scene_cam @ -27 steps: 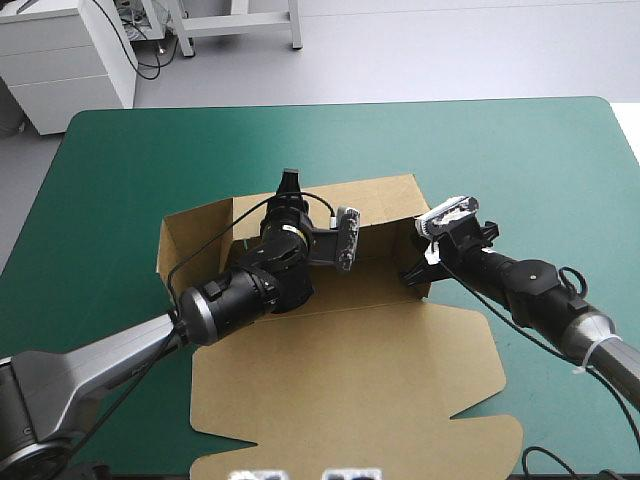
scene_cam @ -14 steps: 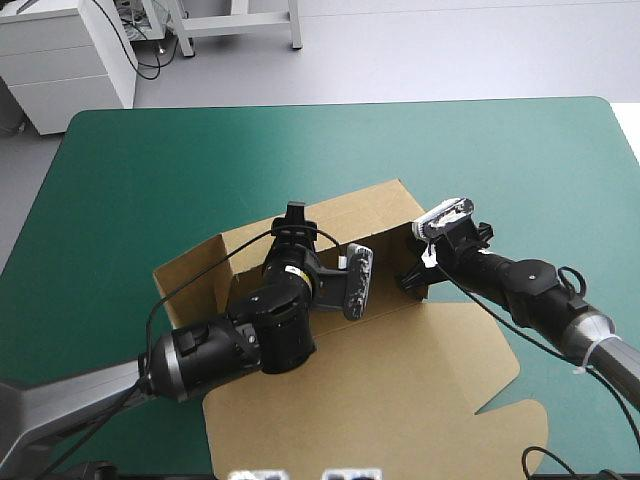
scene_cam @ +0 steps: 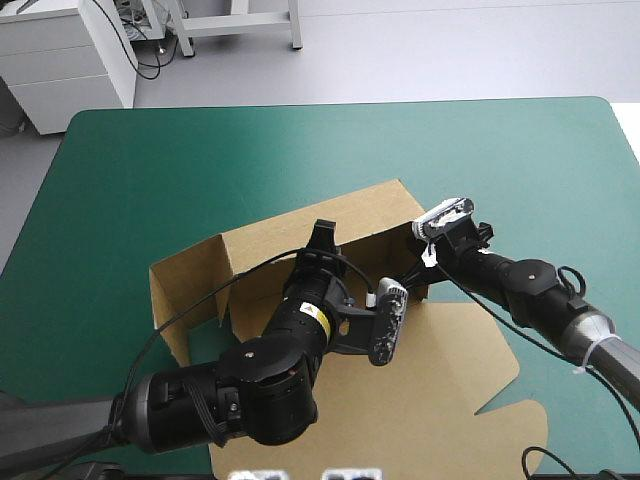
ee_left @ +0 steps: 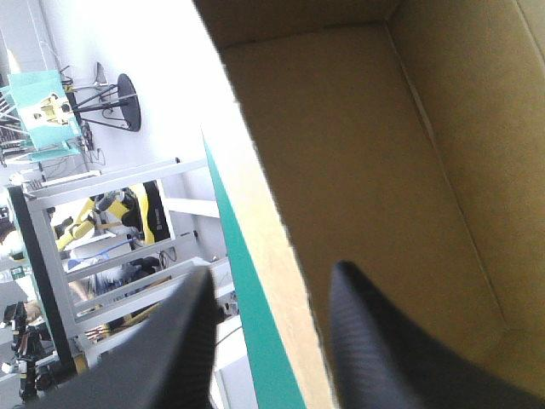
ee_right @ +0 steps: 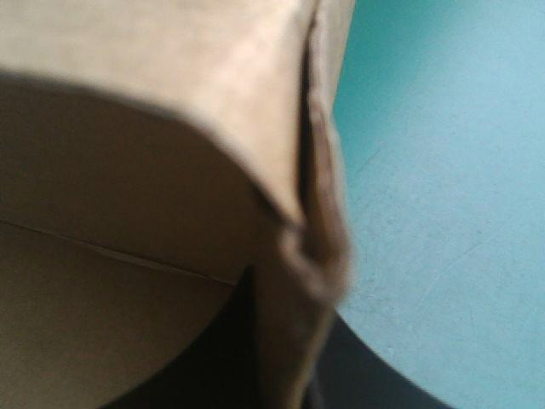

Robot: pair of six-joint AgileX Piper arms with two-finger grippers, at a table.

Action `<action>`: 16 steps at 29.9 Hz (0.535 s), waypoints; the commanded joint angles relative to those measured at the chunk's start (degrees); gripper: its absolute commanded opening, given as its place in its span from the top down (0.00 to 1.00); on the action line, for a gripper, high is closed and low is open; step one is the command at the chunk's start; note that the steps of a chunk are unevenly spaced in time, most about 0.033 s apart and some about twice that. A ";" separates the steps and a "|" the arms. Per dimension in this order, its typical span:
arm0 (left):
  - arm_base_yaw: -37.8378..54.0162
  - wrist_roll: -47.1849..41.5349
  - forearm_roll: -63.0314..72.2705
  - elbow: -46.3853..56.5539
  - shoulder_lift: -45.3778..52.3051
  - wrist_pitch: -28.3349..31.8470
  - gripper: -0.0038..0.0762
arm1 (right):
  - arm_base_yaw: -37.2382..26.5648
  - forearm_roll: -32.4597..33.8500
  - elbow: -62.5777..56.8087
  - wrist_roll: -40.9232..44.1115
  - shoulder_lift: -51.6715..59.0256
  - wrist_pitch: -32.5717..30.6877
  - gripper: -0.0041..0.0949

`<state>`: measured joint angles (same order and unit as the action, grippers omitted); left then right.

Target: Fold the box

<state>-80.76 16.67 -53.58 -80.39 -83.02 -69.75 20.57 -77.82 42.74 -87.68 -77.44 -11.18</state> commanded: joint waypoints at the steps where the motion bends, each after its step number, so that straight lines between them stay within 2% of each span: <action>1: -0.44 1.02 -2.02 -5.18 2.19 3.21 0.93 | 0.22 -0.12 1.64 -0.07 1.72 -2.28 0.98; 2: -0.44 2.61 -1.61 -6.36 2.19 3.97 0.96 | 0.22 -0.12 1.64 -0.07 1.72 -2.28 0.98; 5: 1.27 4.33 0.44 -10.01 2.09 5.05 0.93 | 0.22 -0.12 1.64 -0.07 1.72 -2.28 0.98; 9: 8.13 6.93 11.43 -16.77 2.09 3.60 0.93 | 0.22 -0.12 1.64 -0.07 1.72 -2.19 0.98; 16: 29.45 6.81 28.34 -26.24 2.20 -0.12 0.93 | 0.22 -0.12 1.64 0.03 1.72 -2.07 0.98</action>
<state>-58.90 23.72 -29.45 -102.22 -83.02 -70.26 20.57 -77.77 42.74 -87.57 -77.44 -11.18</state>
